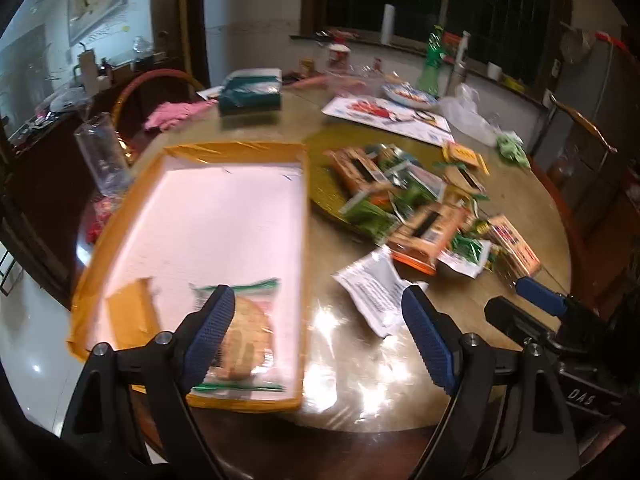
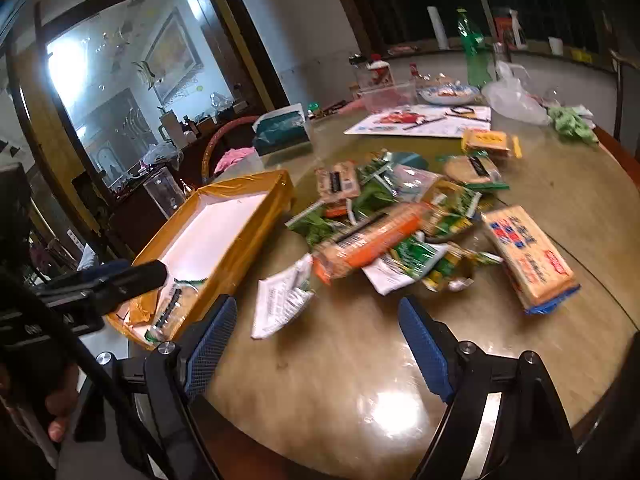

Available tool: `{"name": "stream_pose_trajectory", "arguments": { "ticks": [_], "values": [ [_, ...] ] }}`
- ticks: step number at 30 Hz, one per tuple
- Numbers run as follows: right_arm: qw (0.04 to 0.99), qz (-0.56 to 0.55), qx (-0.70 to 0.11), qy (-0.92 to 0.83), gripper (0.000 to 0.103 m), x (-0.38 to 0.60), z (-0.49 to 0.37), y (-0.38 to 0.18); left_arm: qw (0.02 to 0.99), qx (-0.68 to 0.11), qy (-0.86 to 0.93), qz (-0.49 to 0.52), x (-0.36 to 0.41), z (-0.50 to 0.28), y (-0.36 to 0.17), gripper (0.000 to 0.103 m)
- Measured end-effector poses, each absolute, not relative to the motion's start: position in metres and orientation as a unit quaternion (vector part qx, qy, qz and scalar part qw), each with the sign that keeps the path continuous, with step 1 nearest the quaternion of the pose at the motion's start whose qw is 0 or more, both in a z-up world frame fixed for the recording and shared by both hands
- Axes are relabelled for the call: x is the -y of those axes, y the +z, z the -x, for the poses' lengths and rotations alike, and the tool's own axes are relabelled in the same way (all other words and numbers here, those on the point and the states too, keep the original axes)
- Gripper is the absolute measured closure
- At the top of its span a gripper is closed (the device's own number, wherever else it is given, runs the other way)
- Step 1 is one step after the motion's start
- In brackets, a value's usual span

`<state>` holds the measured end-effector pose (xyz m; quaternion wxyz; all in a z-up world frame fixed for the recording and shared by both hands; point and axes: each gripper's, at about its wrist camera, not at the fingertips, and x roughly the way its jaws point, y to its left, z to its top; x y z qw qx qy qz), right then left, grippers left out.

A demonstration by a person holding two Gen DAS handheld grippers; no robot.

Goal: Organize snacks
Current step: 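Grasp the white sachet with the left tool while the right tool reaches the orange biscuit pack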

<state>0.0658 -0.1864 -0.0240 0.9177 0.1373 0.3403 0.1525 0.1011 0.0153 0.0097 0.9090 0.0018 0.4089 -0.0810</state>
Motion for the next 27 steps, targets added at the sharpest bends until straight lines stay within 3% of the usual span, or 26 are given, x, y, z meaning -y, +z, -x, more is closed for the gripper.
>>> {"name": "stream_pose_trajectory", "arguments": {
  "ticks": [11, 16, 18, 20, 22, 23, 25, 27],
  "values": [
    [0.902, -0.172, -0.372, 0.139, 0.020, 0.225, -0.065, -0.047, 0.861, -0.482, -0.135, -0.086, 0.041, -0.134, -0.025, 0.017],
    [0.901, -0.172, -0.374, 0.134, 0.020, 0.228, -0.067, -0.048, 0.839, -0.526, -0.140, -0.021, 0.043, -0.171, -0.040, 0.018],
    [0.902, -0.170, -0.374, 0.133, 0.020, 0.229, -0.067, -0.048, 0.833, -0.541, -0.114, -0.006, 0.043, -0.185, -0.046, 0.026],
    [0.903, -0.168, -0.375, 0.129, 0.020, 0.230, -0.066, -0.048, 0.829, -0.551, -0.099, 0.001, 0.044, -0.191, -0.052, 0.041],
    [0.903, -0.167, -0.376, 0.125, 0.020, 0.232, -0.066, -0.048, 0.829, -0.551, -0.090, -0.012, 0.050, -0.192, -0.057, 0.046],
    [0.902, -0.167, -0.377, 0.124, 0.020, 0.232, -0.068, -0.049, 0.828, -0.553, -0.085, -0.030, 0.054, -0.192, -0.062, 0.058],
    [0.900, -0.171, -0.382, 0.121, 0.020, 0.235, -0.071, -0.052, 0.830, -0.550, -0.079, -0.047, 0.054, -0.189, -0.066, 0.061],
    [0.898, -0.177, -0.386, 0.117, 0.020, 0.238, -0.074, -0.054, 0.835, -0.541, -0.083, -0.054, 0.056, -0.178, -0.064, 0.072]
  ]
}}
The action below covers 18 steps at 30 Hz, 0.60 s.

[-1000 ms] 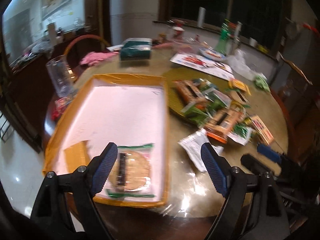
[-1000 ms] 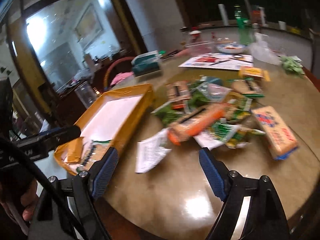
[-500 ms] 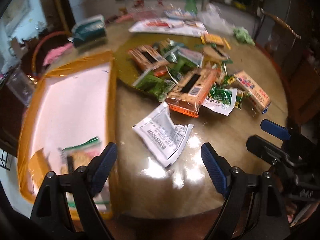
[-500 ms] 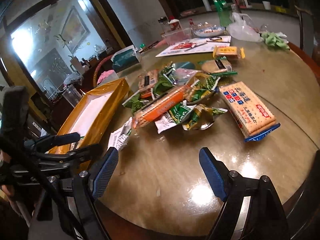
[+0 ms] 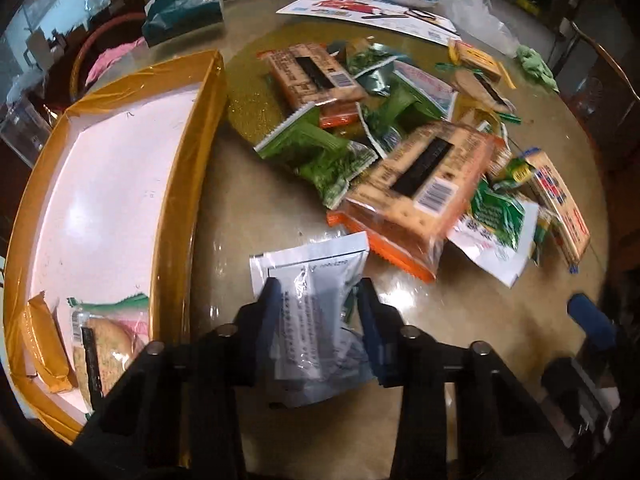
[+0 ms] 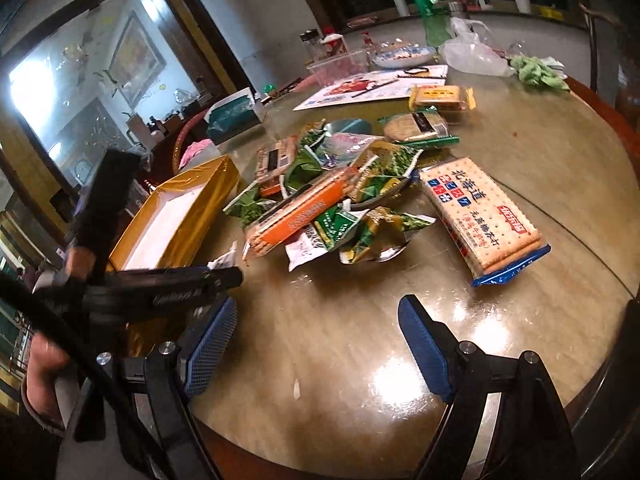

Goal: Organize snacks
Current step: 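Grasp the white sachet with the left tool while the right tool reaches the orange biscuit pack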

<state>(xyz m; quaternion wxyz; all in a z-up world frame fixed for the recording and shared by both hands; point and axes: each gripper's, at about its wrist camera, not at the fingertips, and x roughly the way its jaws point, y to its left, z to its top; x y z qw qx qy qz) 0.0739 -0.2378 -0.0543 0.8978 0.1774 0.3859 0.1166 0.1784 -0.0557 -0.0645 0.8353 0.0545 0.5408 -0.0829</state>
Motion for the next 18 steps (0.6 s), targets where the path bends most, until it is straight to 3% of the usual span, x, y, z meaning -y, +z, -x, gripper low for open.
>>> {"name": "stream_pose_trajectory", "arguments": {
  "ticks": [1, 3, 7, 18],
  "values": [
    [0.897, -0.178, -0.388, 0.115, 0.020, 0.238, -0.075, -0.055, 0.836, -0.539, -0.089, -0.058, 0.057, -0.173, -0.063, 0.081],
    [0.895, -0.181, -0.392, 0.113, 0.022, 0.238, -0.080, -0.056, 0.839, -0.530, -0.100, -0.069, 0.059, -0.159, -0.061, 0.082],
    [0.886, -0.202, -0.402, 0.110, 0.041, 0.239, -0.098, -0.058, 0.847, -0.516, -0.114, -0.062, 0.052, -0.133, -0.060, 0.084],
    [0.891, -0.201, -0.390, 0.117, 0.042, 0.228, -0.128, -0.041, 0.862, -0.482, -0.157, 0.026, 0.020, -0.116, -0.028, 0.085]
  ]
}}
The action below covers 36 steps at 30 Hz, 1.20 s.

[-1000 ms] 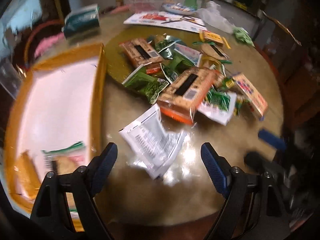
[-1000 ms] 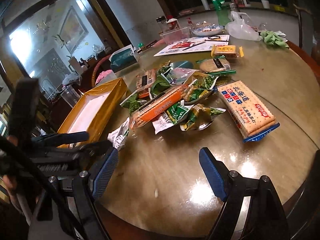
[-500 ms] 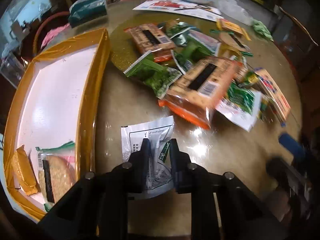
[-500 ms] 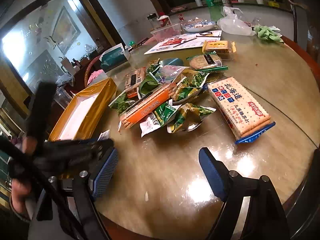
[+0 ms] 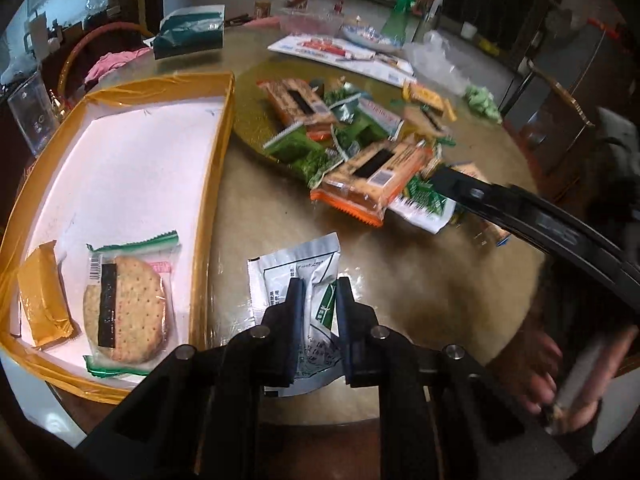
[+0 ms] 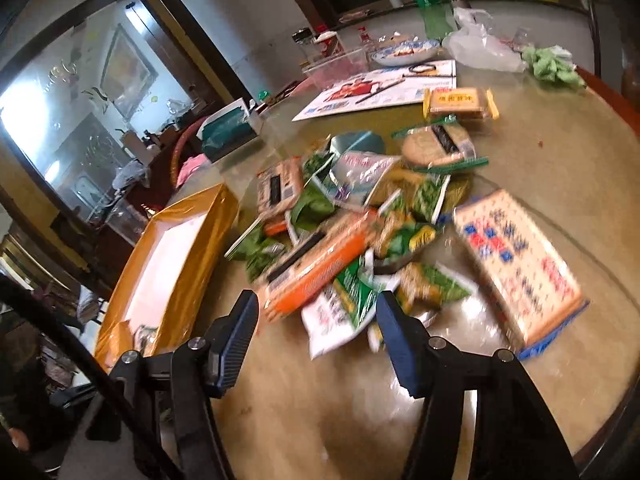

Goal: Organize snacks
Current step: 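Grasp the white sachet with the left tool while the right tool reaches the orange biscuit pack, then carry the sachet and orange biscuit pack into the tray and release both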

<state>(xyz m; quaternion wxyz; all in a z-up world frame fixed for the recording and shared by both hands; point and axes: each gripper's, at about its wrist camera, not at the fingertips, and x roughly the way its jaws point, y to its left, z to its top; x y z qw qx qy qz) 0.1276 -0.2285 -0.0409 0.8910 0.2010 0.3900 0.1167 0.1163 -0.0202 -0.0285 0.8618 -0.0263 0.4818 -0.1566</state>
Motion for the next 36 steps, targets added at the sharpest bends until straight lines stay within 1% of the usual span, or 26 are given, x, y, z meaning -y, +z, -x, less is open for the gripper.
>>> {"name": "stream_pose_trajectory", "arguments": {
  "ticks": [3, 6, 9, 11, 13, 14, 15, 17, 18, 21, 23, 24, 25, 26, 27, 28, 29, 32, 34, 35, 36],
  "values": [
    [0.895, -0.196, -0.384, 0.113, 0.042, 0.229, -0.145, -0.036, 0.866, -0.473, -0.161, 0.036, 0.015, -0.114, -0.021, 0.085],
    [0.879, -0.208, -0.413, 0.115, 0.042, 0.222, -0.162, -0.043, 0.870, -0.464, -0.162, 0.044, 0.009, -0.110, -0.013, 0.085],
    [0.870, -0.196, -0.440, 0.105, 0.042, 0.206, -0.173, -0.054, 0.874, -0.456, -0.162, 0.054, 0.000, -0.107, -0.008, 0.085],
    [0.873, -0.190, -0.442, 0.083, 0.041, 0.196, -0.178, -0.056, 0.875, -0.452, -0.161, 0.059, -0.005, -0.106, -0.004, 0.085],
    [0.876, -0.179, -0.444, 0.060, 0.038, 0.187, -0.182, -0.054, 0.877, -0.449, -0.159, 0.061, -0.009, -0.104, -0.002, 0.085],
    [0.877, -0.176, -0.445, 0.047, 0.031, 0.184, -0.187, -0.055, 0.878, -0.446, -0.159, 0.065, -0.013, -0.103, 0.000, 0.085],
    [0.876, -0.174, -0.448, 0.041, 0.028, 0.181, -0.191, -0.056, 0.879, -0.444, -0.159, 0.066, -0.015, -0.102, 0.001, 0.085],
    [0.875, -0.150, -0.459, 0.020, 0.027, 0.171, -0.203, -0.062, 0.881, -0.441, -0.155, 0.069, -0.019, -0.102, 0.003, 0.085],
    [0.878, -0.127, -0.462, 0.009, 0.028, 0.165, -0.207, -0.066, 0.882, -0.441, -0.154, 0.071, -0.022, -0.102, 0.003, 0.085],
    [0.887, -0.068, -0.457, -0.012, 0.037, 0.153, -0.200, -0.071, 0.885, -0.436, -0.147, 0.075, -0.030, -0.100, 0.005, 0.085],
    [0.892, -0.065, -0.448, -0.011, 0.045, 0.156, -0.187, -0.067, 0.886, -0.434, -0.143, 0.079, -0.036, -0.100, 0.005, 0.085],
    [0.894, -0.073, -0.441, -0.006, 0.047, 0.160, -0.182, -0.065, 0.886, -0.435, -0.140, 0.084, -0.039, -0.100, 0.004, 0.085],
    [0.898, -0.087, -0.430, 0.009, 0.052, 0.167, -0.173, -0.061, 0.885, -0.436, -0.139, 0.088, -0.042, -0.101, 0.004, 0.085],
    [0.904, -0.093, -0.416, 0.021, 0.068, 0.173, -0.165, -0.057, 0.884, -0.437, -0.139, 0.091, -0.043, -0.102, 0.004, 0.085],
    [0.909, -0.089, -0.406, 0.026, 0.071, 0.176, -0.161, -0.054, 0.884, -0.437, -0.140, 0.092, -0.044, -0.102, 0.004, 0.085],
    [0.912, -0.079, -0.401, 0.027, 0.076, 0.179, -0.155, -0.051, 0.885, -0.435, -0.139, 0.092, -0.045, -0.102, 0.004, 0.085],
    [0.914, -0.074, -0.399, 0.028, 0.079, 0.177, -0.154, -0.048, 0.885, -0.433, -0.139, 0.093, -0.046, -0.102, 0.005, 0.085],
    [0.913, -0.073, -0.399, 0.045, 0.080, 0.178, -0.149, -0.044, 0.886, -0.431, -0.140, 0.098, -0.048, -0.104, 0.004, 0.085],
    [0.906, -0.096, -0.406, 0.071, 0.079, 0.179, -0.150, -0.047, 0.885, -0.433, -0.139, 0.102, -0.050, -0.106, 0.004, 0.085],
    [0.903, -0.102, -0.409, 0.080, 0.075, 0.177, -0.150, -0.048, 0.885, -0.432, -0.137, 0.102, -0.051, -0.105, 0.005, 0.086],
    [0.903, -0.097, -0.410, 0.078, 0.068, 0.172, -0.149, -0.050, 0.887, -0.430, -0.135, 0.104, -0.053, -0.103, 0.006, 0.085]
  ]
}}
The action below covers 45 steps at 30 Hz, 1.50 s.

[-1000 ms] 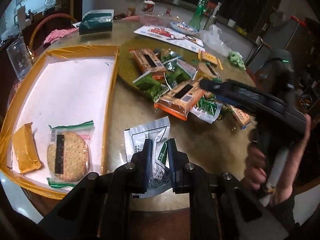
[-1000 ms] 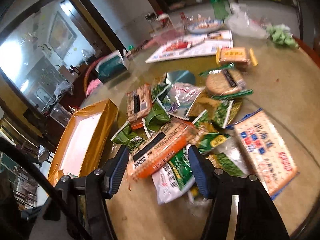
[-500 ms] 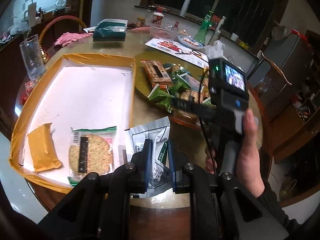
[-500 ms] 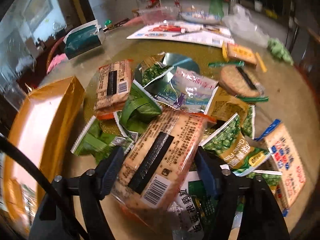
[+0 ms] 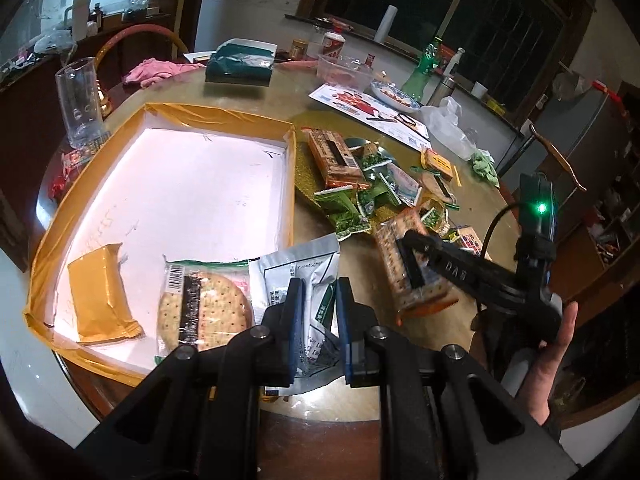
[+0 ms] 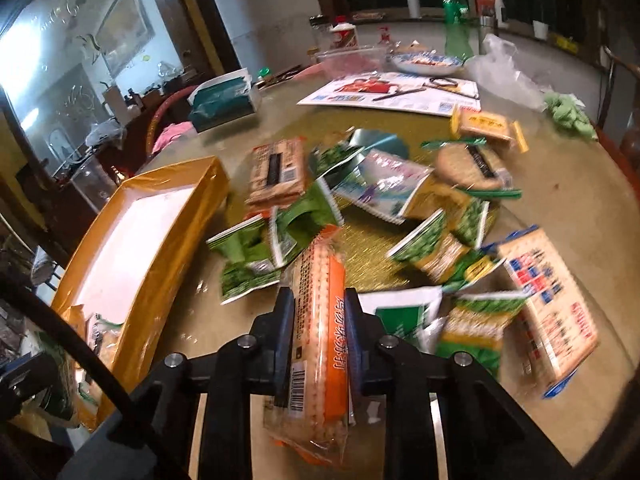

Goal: Organize snacks
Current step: 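Carry the sachet and orange biscuit pack into the tray and release both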

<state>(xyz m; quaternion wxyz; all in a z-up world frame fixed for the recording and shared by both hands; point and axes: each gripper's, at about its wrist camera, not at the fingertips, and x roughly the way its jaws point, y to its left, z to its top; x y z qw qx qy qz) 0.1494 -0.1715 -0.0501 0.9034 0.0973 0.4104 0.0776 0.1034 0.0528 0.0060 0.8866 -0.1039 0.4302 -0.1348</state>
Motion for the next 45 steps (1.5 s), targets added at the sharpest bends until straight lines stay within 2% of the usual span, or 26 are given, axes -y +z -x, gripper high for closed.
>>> {"name": "stream_pose_trajectory", "arguments": {
  "ticks": [1, 2, 6, 13, 15, 21, 25, 30, 36, 42, 45],
  "values": [
    [0.904, -0.087, -0.412, 0.074, 0.043, 0.166, -0.149, -0.052, 0.888, -0.428, -0.134, 0.105, -0.055, -0.102, 0.007, 0.086],
    [0.904, -0.075, -0.414, 0.072, 0.031, 0.160, -0.150, -0.055, 0.889, -0.426, -0.131, 0.106, -0.058, -0.101, 0.009, 0.086],
    [0.915, -0.029, -0.400, 0.039, 0.031, 0.143, -0.133, -0.055, 0.895, -0.417, -0.111, 0.109, -0.072, -0.098, 0.016, 0.086],
    [0.898, 0.030, -0.437, 0.036, 0.032, 0.113, -0.136, -0.074, 0.905, -0.398, -0.068, 0.134, -0.116, -0.102, 0.030, 0.086],
    [0.901, 0.033, -0.431, 0.029, 0.048, 0.113, -0.136, -0.076, 0.907, -0.394, -0.052, 0.140, -0.130, -0.104, 0.033, 0.086],
    [0.907, 0.012, -0.420, 0.035, 0.049, 0.122, -0.129, -0.071, 0.908, -0.389, 0.001, 0.153, -0.174, -0.114, 0.029, 0.086],
    [0.924, -0.025, -0.377, 0.047, 0.049, 0.127, -0.109, -0.046, 0.905, -0.394, 0.005, 0.157, -0.188, -0.127, 0.025, 0.086],
    [0.925, -0.075, -0.332, 0.165, 0.049, 0.114, -0.102, -0.008, 0.904, -0.401, -0.018, 0.147, -0.185, -0.152, 0.022, 0.086],
    [0.899, -0.071, -0.348, 0.255, 0.049, 0.056, -0.151, 0.003, 0.890, -0.437, -0.042, 0.126, -0.172, -0.203, -0.002, 0.086],
    [0.882, -0.028, -0.393, 0.258, 0.049, -0.011, -0.199, -0.022, 0.879, -0.467, 0.011, 0.095, -0.176, -0.227, -0.030, 0.085],
    [0.879, -0.001, -0.411, 0.243, 0.049, -0.027, -0.206, -0.041, 0.869, -0.482, 0.005, 0.115, -0.186, -0.231, -0.042, 0.085]
  ]
}}
